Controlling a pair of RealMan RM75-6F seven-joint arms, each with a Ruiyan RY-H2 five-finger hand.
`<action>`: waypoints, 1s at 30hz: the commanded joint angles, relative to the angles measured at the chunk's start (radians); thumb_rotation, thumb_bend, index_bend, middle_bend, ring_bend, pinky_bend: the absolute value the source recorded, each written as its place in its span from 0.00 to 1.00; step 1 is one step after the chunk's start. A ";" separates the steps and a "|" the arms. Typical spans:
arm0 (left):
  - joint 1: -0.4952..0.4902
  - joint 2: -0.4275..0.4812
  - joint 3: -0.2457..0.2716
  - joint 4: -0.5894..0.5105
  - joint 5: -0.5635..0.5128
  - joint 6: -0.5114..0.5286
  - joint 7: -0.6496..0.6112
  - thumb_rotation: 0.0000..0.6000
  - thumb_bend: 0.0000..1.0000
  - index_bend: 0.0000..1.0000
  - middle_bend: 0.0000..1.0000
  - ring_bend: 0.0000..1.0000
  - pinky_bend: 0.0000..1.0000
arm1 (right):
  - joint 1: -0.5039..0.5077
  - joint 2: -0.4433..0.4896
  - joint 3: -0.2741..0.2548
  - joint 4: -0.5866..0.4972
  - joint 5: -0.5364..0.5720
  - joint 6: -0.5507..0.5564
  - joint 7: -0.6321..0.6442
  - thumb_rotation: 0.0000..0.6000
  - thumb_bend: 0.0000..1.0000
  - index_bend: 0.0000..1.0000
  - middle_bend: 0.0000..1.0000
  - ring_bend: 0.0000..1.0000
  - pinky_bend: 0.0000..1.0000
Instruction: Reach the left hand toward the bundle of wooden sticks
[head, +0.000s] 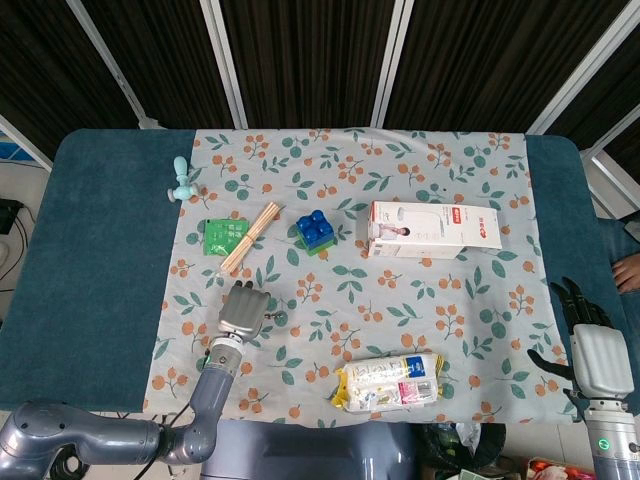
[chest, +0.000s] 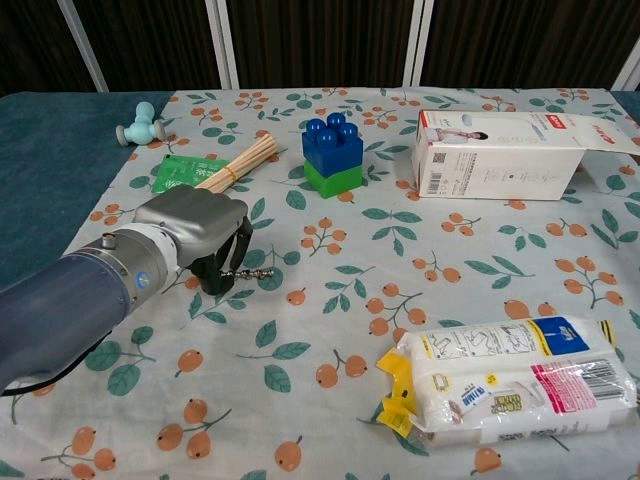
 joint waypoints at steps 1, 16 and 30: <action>0.000 -0.001 -0.001 -0.001 0.000 0.001 -0.001 1.00 0.31 0.52 0.54 0.28 0.34 | 0.000 0.000 0.000 0.000 0.000 0.000 0.000 1.00 0.05 0.13 0.10 0.21 0.21; 0.003 0.000 0.001 0.002 -0.003 0.003 0.007 1.00 0.31 0.52 0.55 0.28 0.34 | 0.001 0.000 0.000 0.000 0.001 -0.002 -0.001 1.00 0.05 0.13 0.10 0.21 0.21; 0.003 0.001 0.000 0.001 -0.005 -0.001 0.007 1.00 0.34 0.53 0.56 0.28 0.34 | 0.001 0.000 0.000 -0.001 0.002 -0.002 -0.001 1.00 0.05 0.13 0.10 0.22 0.21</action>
